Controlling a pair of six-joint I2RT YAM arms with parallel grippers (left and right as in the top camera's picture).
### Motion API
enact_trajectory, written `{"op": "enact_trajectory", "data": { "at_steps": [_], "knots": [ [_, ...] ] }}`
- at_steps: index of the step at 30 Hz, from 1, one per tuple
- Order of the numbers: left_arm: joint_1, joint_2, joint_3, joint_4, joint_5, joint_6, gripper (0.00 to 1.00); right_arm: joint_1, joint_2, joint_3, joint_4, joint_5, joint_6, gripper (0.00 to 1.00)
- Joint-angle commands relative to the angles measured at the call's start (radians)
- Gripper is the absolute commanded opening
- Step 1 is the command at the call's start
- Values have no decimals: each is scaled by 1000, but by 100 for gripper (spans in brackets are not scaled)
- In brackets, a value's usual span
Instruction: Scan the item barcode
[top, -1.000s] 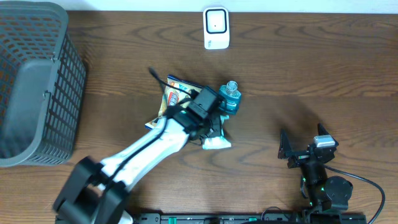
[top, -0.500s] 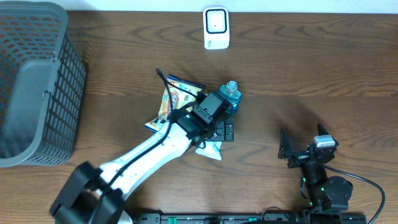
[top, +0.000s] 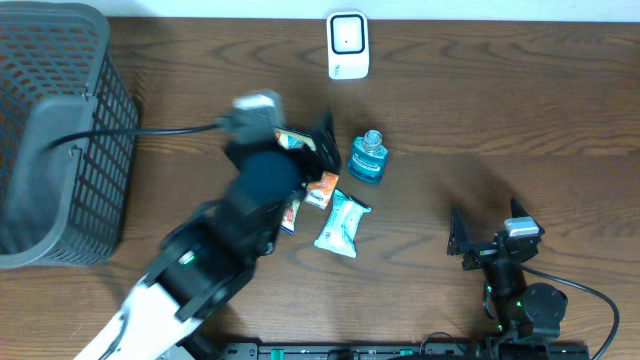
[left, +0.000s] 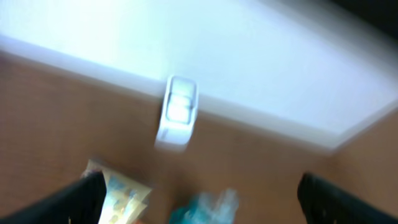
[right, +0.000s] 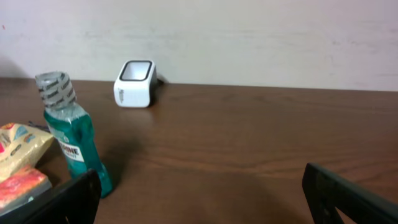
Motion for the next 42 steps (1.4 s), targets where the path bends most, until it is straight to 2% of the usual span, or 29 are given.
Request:
{"op": "enact_trajectory", "data": {
  "at_steps": [1, 3, 6, 9, 11, 13, 15, 20, 22, 24, 26, 27, 30, 34, 40, 42],
  "knots": [
    [0, -67, 21, 183, -227, 220, 98, 0, -2, -1, -2, 7, 13, 99],
    [0, -78, 21, 344, -227, 359, 98, 0, -2, -1, -2, 8, 13, 99],
    [0, -79, 21, 521, -227, 657, 98, 0, -2, -1, -2, 8, 13, 99],
    [0, -82, 21, 523, -241, 959, 98, 0, -2, -1, -2, 8, 13, 99],
    [0, -81, 21, 478, -319, 1062, 98, 0, -2, -1, -2, 8, 13, 99],
    [1, -82, 19, 401, -371, 1075, 98, 0, -2, -1, -2, 8, 13, 99],
    [8, -96, 18, 343, -278, 1075, 98, 0, -2, -1, -2, 7, 13, 99],
    [8, -148, 18, 219, -176, 1061, 98, 0, -2, -1, -2, -8, 35, 99],
    [9, -178, 10, 183, -130, 1032, 98, 0, -2, -1, -1, -80, 171, 99],
    [10, -203, 5, 162, -104, 1012, 98, 0, 0, -1, 3, -185, 389, 99],
    [10, -227, 5, 159, -98, 1011, 98, 0, 8, -1, 10, -401, 596, 99],
    [10, -240, 5, 160, -98, 1011, 98, 0, 10, -1, 9, -506, 649, 99],
    [11, -286, 5, 160, -80, 1010, 98, 0, 10, -1, 3, -709, 686, 99],
    [21, -369, 5, 131, -33, 974, 98, 0, 10, -1, 5, -855, 877, 99],
    [85, -484, 5, 100, -12, 967, 98, 0, 10, -1, 33, -895, 908, 99],
    [127, -513, 4, 100, -12, 967, 98, 0, 10, -1, 13, -895, 866, 99]
  ]
}}
